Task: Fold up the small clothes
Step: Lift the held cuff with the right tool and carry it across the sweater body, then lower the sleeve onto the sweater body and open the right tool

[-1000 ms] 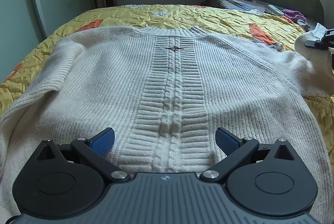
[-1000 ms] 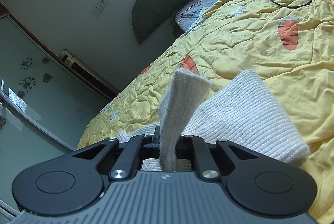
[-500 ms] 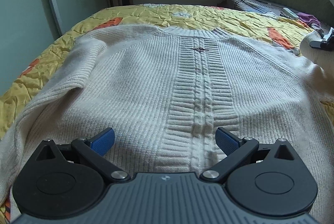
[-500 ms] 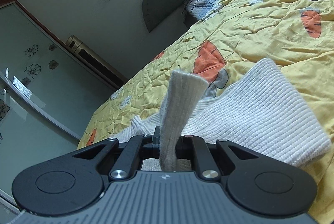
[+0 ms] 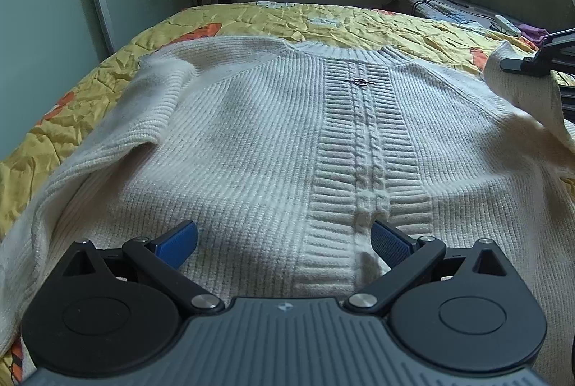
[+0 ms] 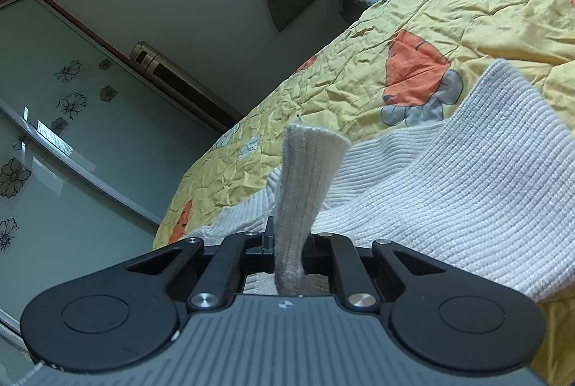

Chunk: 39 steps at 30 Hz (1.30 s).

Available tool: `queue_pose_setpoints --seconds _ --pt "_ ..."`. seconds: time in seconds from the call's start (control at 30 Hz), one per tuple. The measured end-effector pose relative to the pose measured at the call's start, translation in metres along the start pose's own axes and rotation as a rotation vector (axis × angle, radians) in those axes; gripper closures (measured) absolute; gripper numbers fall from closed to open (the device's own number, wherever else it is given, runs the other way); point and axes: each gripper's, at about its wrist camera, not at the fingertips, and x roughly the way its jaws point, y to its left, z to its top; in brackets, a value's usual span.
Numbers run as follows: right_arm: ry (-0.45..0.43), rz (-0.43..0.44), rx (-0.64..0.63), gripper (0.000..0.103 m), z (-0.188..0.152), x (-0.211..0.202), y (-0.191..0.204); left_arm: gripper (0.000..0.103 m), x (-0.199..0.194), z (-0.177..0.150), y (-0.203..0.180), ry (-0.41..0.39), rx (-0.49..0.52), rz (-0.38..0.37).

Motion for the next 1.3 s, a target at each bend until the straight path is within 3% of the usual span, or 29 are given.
queue_pose_setpoints --seconds 0.47,0.7,1.3 --pt "0.028 0.020 0.000 0.089 -0.027 0.053 0.045 0.000 -0.007 0.002 0.018 -0.048 0.014 0.056" --pt "0.046 0.023 -0.010 0.089 -0.040 0.079 0.063 0.000 -0.004 0.003 0.033 -0.010 0.007 0.008" --pt "0.118 0.061 -0.109 0.089 -0.076 0.132 0.123 0.000 -0.002 -0.001 0.055 -0.014 -0.024 0.028"
